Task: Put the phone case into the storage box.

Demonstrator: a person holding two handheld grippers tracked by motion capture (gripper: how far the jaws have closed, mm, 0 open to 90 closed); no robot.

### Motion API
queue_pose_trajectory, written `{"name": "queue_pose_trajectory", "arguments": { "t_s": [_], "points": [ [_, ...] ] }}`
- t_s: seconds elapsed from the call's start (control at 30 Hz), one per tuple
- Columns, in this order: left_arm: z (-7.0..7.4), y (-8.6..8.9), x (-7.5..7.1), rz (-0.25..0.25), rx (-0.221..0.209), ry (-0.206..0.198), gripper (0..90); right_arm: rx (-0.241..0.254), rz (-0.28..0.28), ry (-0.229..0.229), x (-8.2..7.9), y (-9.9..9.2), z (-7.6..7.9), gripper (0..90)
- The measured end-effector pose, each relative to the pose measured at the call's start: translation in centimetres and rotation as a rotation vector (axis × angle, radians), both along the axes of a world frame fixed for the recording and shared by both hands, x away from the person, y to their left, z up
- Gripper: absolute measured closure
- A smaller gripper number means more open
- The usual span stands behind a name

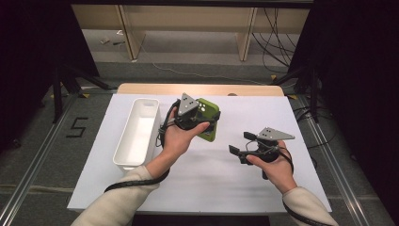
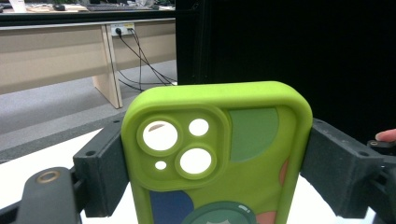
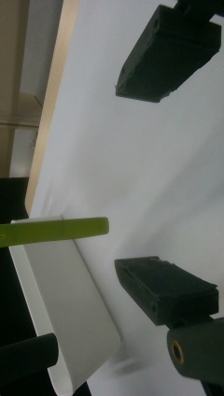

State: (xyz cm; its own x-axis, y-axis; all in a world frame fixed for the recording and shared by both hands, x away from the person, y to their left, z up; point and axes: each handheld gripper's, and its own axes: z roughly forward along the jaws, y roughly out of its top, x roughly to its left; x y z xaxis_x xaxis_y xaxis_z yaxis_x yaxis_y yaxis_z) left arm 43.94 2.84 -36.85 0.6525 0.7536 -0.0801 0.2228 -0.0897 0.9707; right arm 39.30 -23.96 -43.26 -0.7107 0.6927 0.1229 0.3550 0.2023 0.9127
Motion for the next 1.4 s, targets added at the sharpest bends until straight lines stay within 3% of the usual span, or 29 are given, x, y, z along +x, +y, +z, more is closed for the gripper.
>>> {"name": "queue_pose_trajectory", "arguments": {
  "t_s": [0.67, 1.4],
  "points": [
    [0.9, 1.8, -0.4, 0.036, 0.009, -0.006, 16.2, 0.011, -0.018, -0.035, -1.2, -1.6, 0.2, 15.4],
    [1.6, 4.3, -0.6, 0.074, 0.008, -0.022, 16.2, 0.017, -0.043, -0.032, -2.0, -3.2, 0.1, 15.4]
  ]
}}
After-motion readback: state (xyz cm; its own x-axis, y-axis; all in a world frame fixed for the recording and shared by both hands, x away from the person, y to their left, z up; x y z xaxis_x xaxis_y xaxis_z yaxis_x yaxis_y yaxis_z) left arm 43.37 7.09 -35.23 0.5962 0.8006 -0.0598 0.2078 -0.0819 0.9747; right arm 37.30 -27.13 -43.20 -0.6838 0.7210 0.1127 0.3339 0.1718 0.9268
